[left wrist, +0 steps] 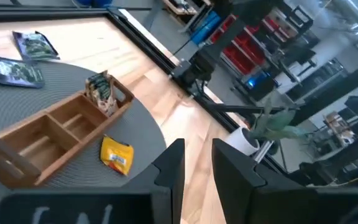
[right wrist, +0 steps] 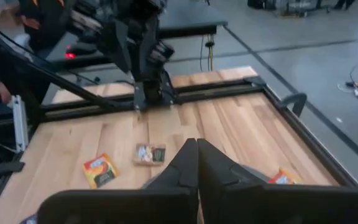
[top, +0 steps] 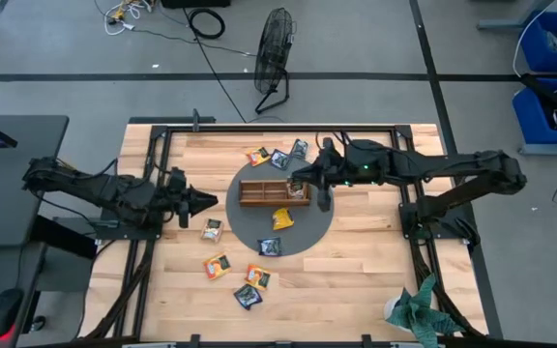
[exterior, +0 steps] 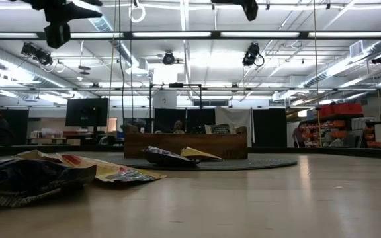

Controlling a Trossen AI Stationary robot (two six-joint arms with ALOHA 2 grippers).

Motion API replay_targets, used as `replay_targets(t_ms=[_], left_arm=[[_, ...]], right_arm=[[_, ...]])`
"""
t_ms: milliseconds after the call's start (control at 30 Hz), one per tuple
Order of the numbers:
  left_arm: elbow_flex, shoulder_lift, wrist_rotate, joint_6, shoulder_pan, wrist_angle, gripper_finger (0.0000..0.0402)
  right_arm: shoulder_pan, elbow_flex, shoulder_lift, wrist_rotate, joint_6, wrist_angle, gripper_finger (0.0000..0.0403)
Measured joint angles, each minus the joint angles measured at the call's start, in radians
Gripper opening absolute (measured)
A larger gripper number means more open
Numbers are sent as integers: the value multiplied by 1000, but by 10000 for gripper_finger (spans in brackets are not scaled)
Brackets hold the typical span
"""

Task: Pick & Place Tea
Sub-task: Put the brown tea bag into the right section of the wooden organizer

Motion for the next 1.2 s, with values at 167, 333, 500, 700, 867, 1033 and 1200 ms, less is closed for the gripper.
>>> replay_targets(t_ms=[167,333,500,700,867,1033,1200], left_arm=[[-59,-54,-109,-12,-74,-20,83],[-151,-89,-116,-233,-146,-91,83],[-230,-100,-120,-453,-224,-106,83],[-280,-99,-131,-759,-305,-139,83],[-290,-99,-135,-1018,-379,-239,83],[-290,-99,-89,-1209,-442,-349,83],[-290,-98,-65,-1261,-467,-411,88]], right_arm=[[0,-63,-46,-1,55,51,0],[0,-94,-79,18,78,42,0],[0,-99,-79,21,71,33,0],[0,-99,-79,20,59,27,0],[0,-99,-79,17,45,24,0],[0,-99,-78,17,36,22,0],[0,-99,-78,17,33,15,0]])
